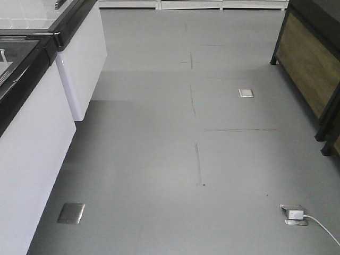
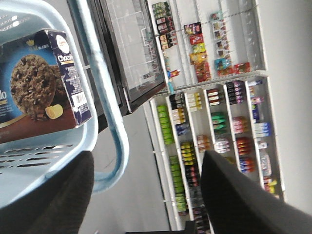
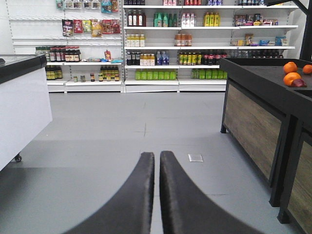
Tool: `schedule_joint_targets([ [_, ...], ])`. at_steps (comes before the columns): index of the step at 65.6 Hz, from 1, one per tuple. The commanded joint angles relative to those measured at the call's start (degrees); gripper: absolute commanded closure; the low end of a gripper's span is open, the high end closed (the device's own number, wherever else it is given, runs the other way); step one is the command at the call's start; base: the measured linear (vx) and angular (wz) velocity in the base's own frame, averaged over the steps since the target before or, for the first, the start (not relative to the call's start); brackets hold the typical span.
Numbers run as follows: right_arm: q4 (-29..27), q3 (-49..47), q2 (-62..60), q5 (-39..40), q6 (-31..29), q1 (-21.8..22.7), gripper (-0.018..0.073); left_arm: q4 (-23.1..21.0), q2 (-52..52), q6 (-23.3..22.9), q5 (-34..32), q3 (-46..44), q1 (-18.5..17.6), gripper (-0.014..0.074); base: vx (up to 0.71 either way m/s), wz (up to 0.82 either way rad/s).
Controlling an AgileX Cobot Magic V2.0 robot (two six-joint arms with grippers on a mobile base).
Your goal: Left arm holds basket, right arm returns cookies
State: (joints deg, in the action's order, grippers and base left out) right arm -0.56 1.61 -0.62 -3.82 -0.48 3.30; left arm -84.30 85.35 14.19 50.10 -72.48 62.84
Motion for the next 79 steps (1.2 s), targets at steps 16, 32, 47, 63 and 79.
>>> schedule_joint_targets([
  [16,0.6,1.0,-0.8,4.3,-0.1,0.1,0.0565,-17.8,7.5,7.9,6.6,-1.9,0.1,0.0148,0.00,0.00],
  [32,0.6,1.0,-0.8,4.3,-0.1,0.1,0.0565,-17.9,11.0,9.4,7.1,-7.2,0.0,0.0122,0.00,0.00],
  [47,0.6,1.0,-0.8,4.3,-0.1,0.1,0.0565,-17.7,13.3,6.9,7.4,-10.6,-1.1,0.0106,0.00,0.00],
  [63,0.6,1.0,-0.8,4.3,-0.1,0.1,0.0565,-17.8,14.1,7.1,3.6,-10.7,-4.2,0.0106,0.00,0.00],
  [79,0.6,1.0,-0.8,4.3,-0.1,0.1,0.0565,-17.8,15.9,7.0,2.6,-11.5,-6.0,0.0107,0.00,0.00],
])
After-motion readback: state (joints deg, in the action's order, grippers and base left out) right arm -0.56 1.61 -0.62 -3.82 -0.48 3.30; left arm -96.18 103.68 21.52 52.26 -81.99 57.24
